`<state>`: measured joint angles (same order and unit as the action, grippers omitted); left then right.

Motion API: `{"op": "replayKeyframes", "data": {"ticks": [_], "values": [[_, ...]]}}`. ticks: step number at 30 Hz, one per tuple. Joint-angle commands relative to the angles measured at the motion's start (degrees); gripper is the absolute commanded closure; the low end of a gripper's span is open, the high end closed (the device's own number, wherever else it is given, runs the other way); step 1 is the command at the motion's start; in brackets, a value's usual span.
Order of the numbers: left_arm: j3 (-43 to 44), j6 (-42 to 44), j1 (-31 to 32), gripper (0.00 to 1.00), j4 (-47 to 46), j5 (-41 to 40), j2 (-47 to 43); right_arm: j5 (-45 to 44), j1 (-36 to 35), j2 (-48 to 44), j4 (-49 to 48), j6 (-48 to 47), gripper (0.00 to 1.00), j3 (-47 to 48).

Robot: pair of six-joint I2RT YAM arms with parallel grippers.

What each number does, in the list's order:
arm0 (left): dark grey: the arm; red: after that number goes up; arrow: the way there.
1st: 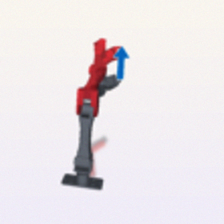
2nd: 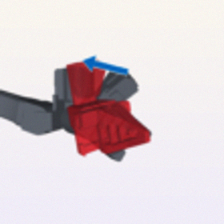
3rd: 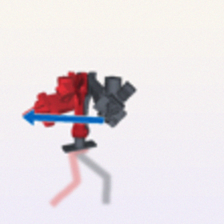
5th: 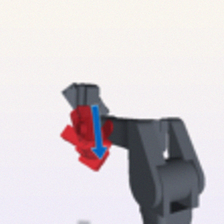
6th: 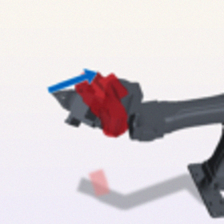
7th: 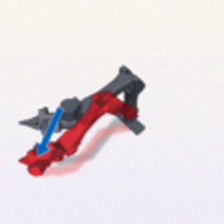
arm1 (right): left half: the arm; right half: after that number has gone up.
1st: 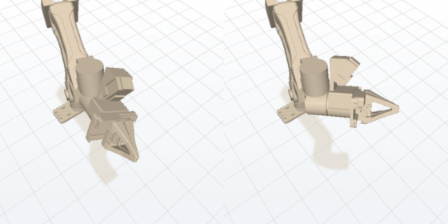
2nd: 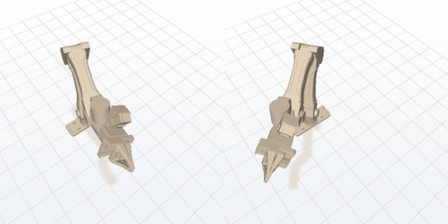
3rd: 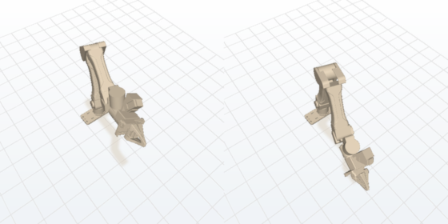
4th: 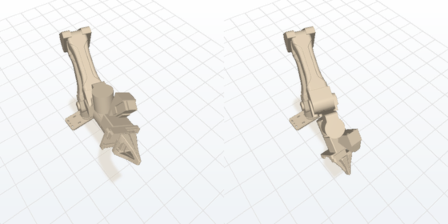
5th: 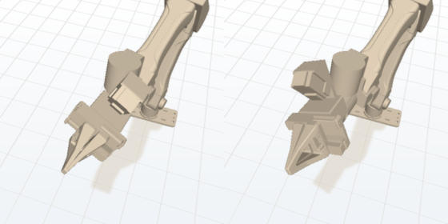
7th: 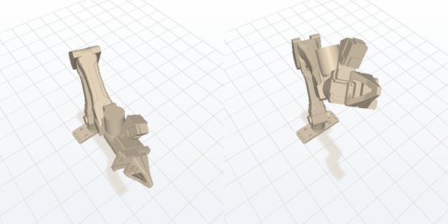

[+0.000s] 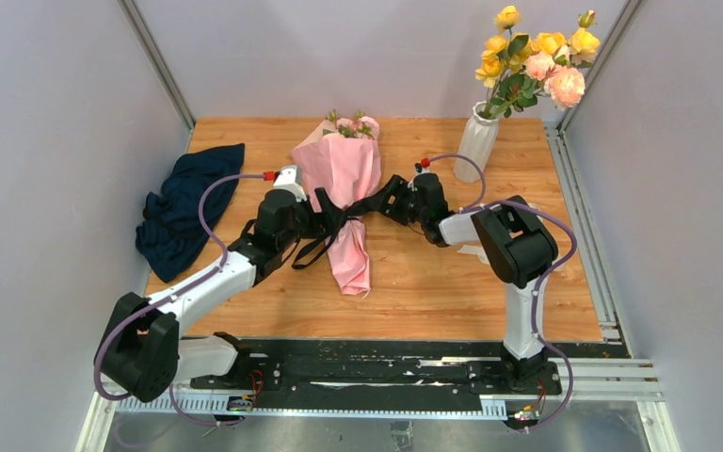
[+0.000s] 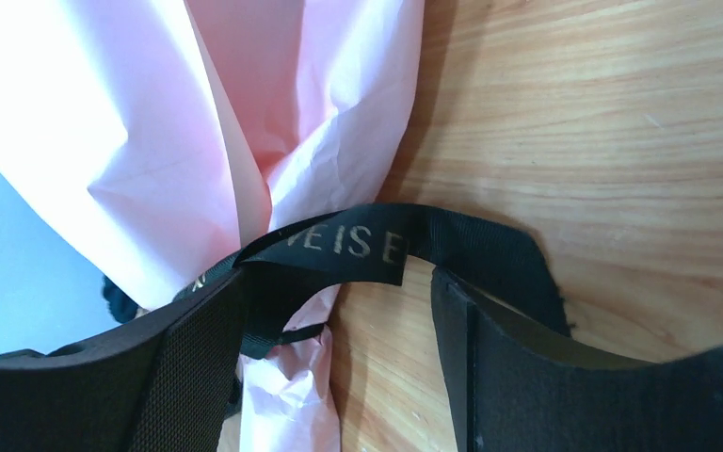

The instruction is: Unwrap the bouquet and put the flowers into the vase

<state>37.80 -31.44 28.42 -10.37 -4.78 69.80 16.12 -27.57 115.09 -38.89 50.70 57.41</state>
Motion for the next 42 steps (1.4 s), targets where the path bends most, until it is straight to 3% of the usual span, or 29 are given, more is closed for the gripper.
{"op": "replayKeyframes", "data": {"ticks": [1, 5, 9, 14, 20, 22, 26, 29, 37, 42], "values": [[-1.07, 1.06, 0.66, 0.11, -1.49, -1.01, 0.60, 3.41, 1.73, 3.63, -5.57, 6.28, 0.27, 0.46], [-1.41, 1.34, 0.75, 0.11, -1.41, -0.89, 0.81, 3.59, 2.90, 4.08, -14.73, 10.32, 0.29, -3.00], [-1.18, 1.28, 0.84, 0.11, -1.43, -0.87, 1.51, 4.22, 3.59, 5.93, -15.74, 11.76, 0.29, -1.74], [-1.01, 1.55, 1.28, 0.11, -1.32, -0.98, 1.76, 5.32, 4.68, 11.43, -26.10, 20.81, 0.29, -1.51], [-1.41, 1.60, 1.53, 0.12, -1.34, -1.47, 2.13, 5.76, 4.55, 14.11, -22.24, 20.04, 0.28, 2.38], [-1.29, 1.61, 1.66, 0.12, -1.38, -1.46, 2.14, 5.56, 4.55, 14.31, -22.61, 20.14, 0.40, 2.57], [-1.32, 1.85, 1.90, 0.12, -1.32, -1.94, 2.32, 4.70, 4.63, 12.49, -22.58, 18.80, 0.81, 1.40], [-0.71, 1.67, 2.18, 0.12, -1.40, -2.06, 4.01, 4.46, 4.61, 10.13, -21.89, 16.24, 0.99, 0.04], [3.18, 1.71, 3.65, 0.12, -1.58, -2.52, 7.53, 6.38, 3.94, 1.08, -22.83, 11.22, 1.00, -4.68], [10.58, 2.51, 3.66, 0.12, -1.50, -4.39, 11.77, 4.19, 0.76, -7.28, -15.87, 2.58, 1.00, -7.39]]}}
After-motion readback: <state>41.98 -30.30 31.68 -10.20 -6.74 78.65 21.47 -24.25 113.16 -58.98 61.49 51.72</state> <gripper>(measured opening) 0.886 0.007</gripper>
